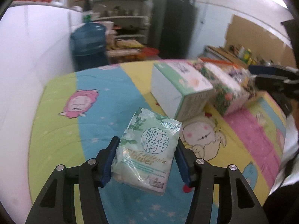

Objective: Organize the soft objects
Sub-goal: 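Lift the Flower tissue pack with the left gripper while the right grasps the clear bread-roll bag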

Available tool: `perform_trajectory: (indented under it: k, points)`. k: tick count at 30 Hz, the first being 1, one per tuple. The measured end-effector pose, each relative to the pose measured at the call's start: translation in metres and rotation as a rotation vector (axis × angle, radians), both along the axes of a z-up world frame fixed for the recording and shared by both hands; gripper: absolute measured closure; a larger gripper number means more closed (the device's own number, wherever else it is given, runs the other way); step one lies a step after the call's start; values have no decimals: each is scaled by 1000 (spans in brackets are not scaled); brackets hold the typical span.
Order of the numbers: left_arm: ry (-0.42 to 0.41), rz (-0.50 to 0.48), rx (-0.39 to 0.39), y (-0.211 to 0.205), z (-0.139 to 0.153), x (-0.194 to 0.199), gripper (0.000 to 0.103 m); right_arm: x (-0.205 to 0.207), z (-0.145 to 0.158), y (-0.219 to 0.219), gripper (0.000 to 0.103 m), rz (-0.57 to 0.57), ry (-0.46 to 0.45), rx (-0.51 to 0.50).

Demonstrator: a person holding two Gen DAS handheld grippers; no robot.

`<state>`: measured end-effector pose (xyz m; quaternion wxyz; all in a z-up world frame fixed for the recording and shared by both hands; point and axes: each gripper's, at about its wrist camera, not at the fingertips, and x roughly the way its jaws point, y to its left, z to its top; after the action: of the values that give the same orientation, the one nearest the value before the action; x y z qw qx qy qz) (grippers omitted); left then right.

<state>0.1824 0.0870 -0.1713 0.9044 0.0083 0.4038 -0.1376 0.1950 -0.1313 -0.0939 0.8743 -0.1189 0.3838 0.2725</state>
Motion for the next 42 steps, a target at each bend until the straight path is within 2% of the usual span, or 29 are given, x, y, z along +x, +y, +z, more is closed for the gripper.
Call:
perform_trajectory:
  k: [3, 8, 15, 21, 28, 33, 39, 42]
  points:
    - [-16, 55, 2, 0, 12, -10, 44, 22, -4, 2, 43, 77, 18, -41]
    - [-50, 111, 60, -11, 28, -24, 44, 51, -15, 10, 43, 257, 87, -106]
    - [-41, 209, 21, -14, 33, -27, 44, 62, -37, 29, 43, 476, 112, -263]
    - [-39, 296, 3, -14, 33, -32, 44, 70, -60, 42, 43, 593, 121, -365]
    - [-37, 344, -1, -23, 31, -38, 44, 72, -72, 54, 43, 699, 55, -466]
    - [-37, 370, -19, -27, 30, -40, 44, 73, -83, 59, 43, 731, -24, -586]
    - [-40, 386, -26, -30, 30, -43, 44, 91, -92, 59, 40, 702, 22, -592]
    - [-39, 386, -30, -31, 29, -42, 44, 96, -96, 60, 44, 690, 27, -596]
